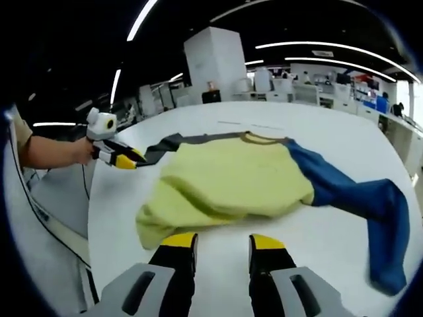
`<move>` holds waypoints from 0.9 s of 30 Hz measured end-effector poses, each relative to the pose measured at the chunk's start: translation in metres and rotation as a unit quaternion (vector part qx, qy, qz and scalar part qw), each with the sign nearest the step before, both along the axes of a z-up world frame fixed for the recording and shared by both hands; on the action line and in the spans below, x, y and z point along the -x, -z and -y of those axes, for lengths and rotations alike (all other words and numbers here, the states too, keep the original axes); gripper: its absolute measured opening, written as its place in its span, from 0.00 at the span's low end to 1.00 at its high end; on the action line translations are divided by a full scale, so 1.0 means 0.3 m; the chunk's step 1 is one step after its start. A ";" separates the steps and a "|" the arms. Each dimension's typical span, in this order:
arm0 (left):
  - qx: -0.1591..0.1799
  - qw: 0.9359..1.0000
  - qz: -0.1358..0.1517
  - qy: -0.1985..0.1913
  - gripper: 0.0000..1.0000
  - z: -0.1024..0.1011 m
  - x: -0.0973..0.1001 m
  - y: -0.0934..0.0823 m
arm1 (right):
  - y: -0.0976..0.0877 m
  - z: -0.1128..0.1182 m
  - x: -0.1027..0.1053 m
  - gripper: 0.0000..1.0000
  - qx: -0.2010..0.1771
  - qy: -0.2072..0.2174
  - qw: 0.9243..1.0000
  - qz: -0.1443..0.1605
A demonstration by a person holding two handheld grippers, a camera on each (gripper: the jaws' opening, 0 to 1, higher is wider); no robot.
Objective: Fold the garment on the visible template until the final outline fits inside the template.
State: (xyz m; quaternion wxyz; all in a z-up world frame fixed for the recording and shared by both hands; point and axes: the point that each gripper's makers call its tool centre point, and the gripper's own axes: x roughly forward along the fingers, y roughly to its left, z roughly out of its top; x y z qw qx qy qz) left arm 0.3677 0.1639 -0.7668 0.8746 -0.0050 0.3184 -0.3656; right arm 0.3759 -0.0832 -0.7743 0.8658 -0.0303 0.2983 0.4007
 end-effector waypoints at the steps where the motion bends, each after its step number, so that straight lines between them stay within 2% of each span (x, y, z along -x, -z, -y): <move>1: 0.000 1.000 0.000 0.001 0.26 0.007 -0.002 0.002 | 0.004 -0.007 0.001 0.27 0.000 -0.002 1.000 -0.001; 12: 0.002 1.000 0.004 0.012 0.25 0.057 -0.045 0.013 | 0.032 -0.052 0.020 0.26 -0.015 -0.011 1.000 -0.013; 27: 0.007 1.000 -0.008 0.017 0.24 0.123 -0.082 0.049 | 0.039 -0.111 0.041 0.22 -0.024 -0.039 0.999 -0.018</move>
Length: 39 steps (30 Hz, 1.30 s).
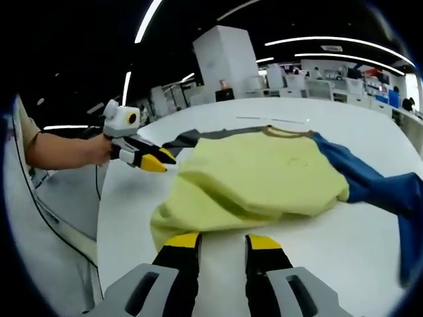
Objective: Fold the garment on the visible template until the final outline fits inside the template.
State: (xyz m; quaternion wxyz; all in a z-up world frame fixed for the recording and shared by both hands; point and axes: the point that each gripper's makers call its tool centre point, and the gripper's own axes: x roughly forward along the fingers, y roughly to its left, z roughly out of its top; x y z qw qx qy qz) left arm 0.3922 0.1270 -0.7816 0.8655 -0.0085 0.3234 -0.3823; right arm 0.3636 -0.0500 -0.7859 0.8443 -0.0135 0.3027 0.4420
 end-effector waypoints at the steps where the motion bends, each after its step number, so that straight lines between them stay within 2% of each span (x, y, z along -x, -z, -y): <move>1: -0.001 1.000 -0.001 0.001 0.24 0.003 -0.002 0.005 | -0.001 -0.003 0.000 0.22 0.000 -0.001 1.000 0.001; 7: -0.006 1.000 -0.006 0.003 0.23 0.021 -0.009 0.021 | 0.002 -0.024 0.002 0.20 0.007 -0.016 1.000 0.011; 11: -0.006 1.000 -0.007 0.005 0.23 0.029 -0.013 0.024 | -0.013 -0.027 -0.007 0.22 0.023 -0.023 0.999 0.042; 16: -0.006 1.000 -0.008 0.006 0.23 0.036 -0.022 0.028 | -0.022 -0.032 -0.016 0.21 0.035 -0.034 0.997 0.061; 17: -0.007 1.000 -0.008 0.007 0.22 0.038 -0.023 0.029 | -0.025 -0.034 -0.020 0.21 0.042 -0.040 0.996 0.072; 26: -0.003 1.000 -0.007 0.010 0.17 0.059 -0.032 0.024 | -0.017 -0.052 -0.018 0.09 0.056 -0.061 0.993 0.080; 30: 0.000 1.000 -0.005 0.010 0.11 0.059 -0.038 0.020 | -0.017 -0.054 -0.022 0.00 0.058 -0.066 0.993 0.082; 35: 0.012 1.000 -0.012 0.012 0.02 0.067 -0.030 0.016 | -0.014 -0.055 -0.024 0.00 0.059 -0.067 0.993 0.079; 39: 0.015 1.000 -0.012 0.012 0.00 0.070 -0.030 0.014 | -0.018 -0.054 -0.022 0.00 0.056 -0.067 0.993 0.077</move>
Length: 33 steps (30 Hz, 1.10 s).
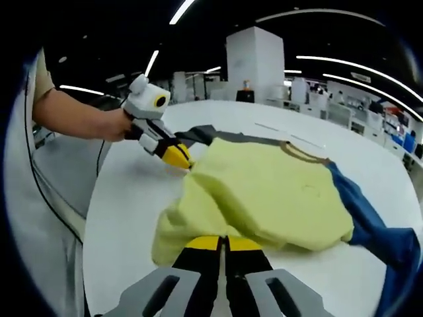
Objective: Fold the garment on the visible template until the final outline fits inside the template.
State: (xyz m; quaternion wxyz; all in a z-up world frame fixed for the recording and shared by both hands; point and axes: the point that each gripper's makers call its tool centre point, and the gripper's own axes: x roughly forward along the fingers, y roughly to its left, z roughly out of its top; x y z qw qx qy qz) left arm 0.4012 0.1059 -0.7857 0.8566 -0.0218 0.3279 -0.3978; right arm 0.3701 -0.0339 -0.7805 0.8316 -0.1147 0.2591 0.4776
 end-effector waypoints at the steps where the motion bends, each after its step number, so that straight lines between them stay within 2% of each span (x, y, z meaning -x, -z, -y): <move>1: 0.001 1.000 0.002 0.000 0.00 0.001 0.001 -0.003 | -0.001 0.001 0.001 0.00 -0.002 0.001 1.000 -0.003; 8: 0.005 1.000 0.012 -0.004 0.00 -0.010 0.006 -0.033 | -0.033 0.014 0.001 0.00 -0.017 0.009 1.000 -0.003; 14: 0.019 0.999 0.037 -0.010 0.00 -0.021 0.008 -0.100 | -0.087 0.020 -0.007 0.00 -0.043 0.021 0.999 0.002; 22: 0.029 0.997 0.076 -0.016 0.00 -0.041 0.013 -0.194 | -0.193 0.033 -0.029 0.00 -0.068 0.037 0.996 0.033; 29: 0.051 0.993 0.106 -0.034 0.00 -0.074 0.017 -0.286 | -0.293 0.040 -0.047 0.00 -0.085 0.048 0.993 0.064; 33: 0.065 0.990 0.118 -0.050 0.00 -0.106 0.017 -0.329 | -0.329 0.040 -0.047 0.00 -0.093 0.050 0.991 0.077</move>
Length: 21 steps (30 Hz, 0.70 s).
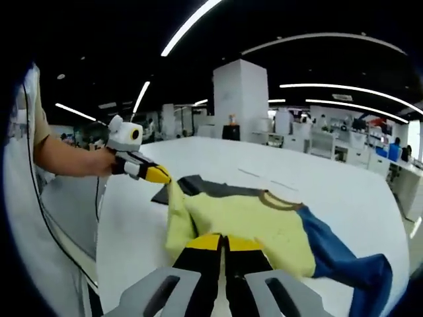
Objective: Fold the garment on the visible template until the final outline fits inside the template.
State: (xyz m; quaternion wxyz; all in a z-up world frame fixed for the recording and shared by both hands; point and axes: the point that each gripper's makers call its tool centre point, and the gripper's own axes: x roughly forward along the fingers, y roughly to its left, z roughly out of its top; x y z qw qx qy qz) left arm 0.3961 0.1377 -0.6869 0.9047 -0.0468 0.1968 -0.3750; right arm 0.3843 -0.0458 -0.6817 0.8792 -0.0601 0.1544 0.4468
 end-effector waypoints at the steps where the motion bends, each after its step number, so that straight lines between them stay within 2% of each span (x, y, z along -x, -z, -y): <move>1: 0.003 1.000 0.001 -0.002 0.00 -0.004 0.002 -0.008 | -0.007 0.000 0.000 0.00 -0.002 0.001 1.000 0.002; 5: 0.024 1.000 0.008 -0.017 0.00 -0.022 0.003 -0.043 | -0.038 -0.006 0.001 0.00 -0.013 0.003 1.000 0.010; 9: 0.039 0.999 0.005 -0.027 0.00 -0.035 -0.004 -0.050 | -0.050 -0.012 0.001 0.00 -0.014 0.003 1.000 0.016; 15: 0.064 0.997 0.009 -0.032 0.00 -0.023 -0.012 -0.087 | -0.093 -0.027 -0.003 0.00 -0.027 0.001 0.999 0.027; 21: 0.052 0.998 -0.011 -0.035 0.00 -0.013 -0.041 -0.031 | -0.016 0.005 -0.066 0.00 -0.001 0.022 1.000 0.004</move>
